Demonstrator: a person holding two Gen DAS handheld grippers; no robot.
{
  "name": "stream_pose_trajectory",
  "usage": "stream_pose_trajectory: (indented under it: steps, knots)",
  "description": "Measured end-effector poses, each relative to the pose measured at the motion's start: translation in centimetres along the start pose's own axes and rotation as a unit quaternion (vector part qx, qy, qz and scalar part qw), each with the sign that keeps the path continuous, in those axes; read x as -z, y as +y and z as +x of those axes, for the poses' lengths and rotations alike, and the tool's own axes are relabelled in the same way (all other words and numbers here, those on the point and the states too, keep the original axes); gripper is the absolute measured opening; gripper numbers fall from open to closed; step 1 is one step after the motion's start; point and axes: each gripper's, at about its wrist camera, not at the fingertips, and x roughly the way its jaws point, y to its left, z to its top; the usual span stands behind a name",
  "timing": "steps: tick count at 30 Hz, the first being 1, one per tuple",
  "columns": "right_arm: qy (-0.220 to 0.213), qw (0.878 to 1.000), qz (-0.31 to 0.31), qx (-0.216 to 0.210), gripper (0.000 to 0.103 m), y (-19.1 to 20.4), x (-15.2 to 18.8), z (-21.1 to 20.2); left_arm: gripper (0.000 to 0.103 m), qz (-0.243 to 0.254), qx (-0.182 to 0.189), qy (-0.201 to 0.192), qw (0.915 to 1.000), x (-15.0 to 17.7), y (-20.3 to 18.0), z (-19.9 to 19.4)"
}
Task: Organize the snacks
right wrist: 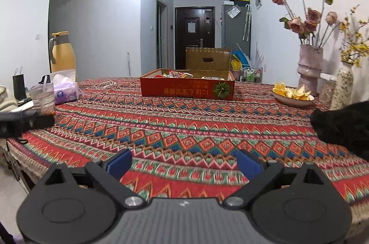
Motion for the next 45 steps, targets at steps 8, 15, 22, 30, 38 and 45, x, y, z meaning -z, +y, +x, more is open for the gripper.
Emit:
stream_pose_trajectory:
  steps: [8,15,22,30,38,45]
  knots:
    - [0.015,0.999,0.025,-0.012,0.098,0.3,2.3,-3.6,0.103,0.018,-0.002,0.011,0.9998,1.8,0.1,-2.9]
    - [-0.005,1.000,0.024,-0.009,0.098,0.4,2.3,-4.5,0.103,0.014,-0.001,0.004,0.9999,2.1,0.1,-3.9]
    - [-0.004,1.000,0.020,-0.017,0.098,0.7,2.5,-4.4,0.103,0.018,-0.003,0.002,0.9998,2.0,-0.1,-3.9]
    - [-0.003,1.000,0.025,-0.017,0.098,0.6,2.7,-4.4,0.103,0.019,-0.004,0.001,0.9998,2.0,-0.1,-4.0]
    - [-0.003,0.999,0.025,-0.020,0.098,0.6,2.8,-4.4,0.103,0.022,-0.005,-0.003,0.9997,2.0,-0.1,-4.1]
    - [-0.002,0.999,0.025,-0.022,0.098,0.7,2.9,-4.4,0.103,0.022,-0.005,-0.002,0.9997,2.0,-0.1,-4.1]
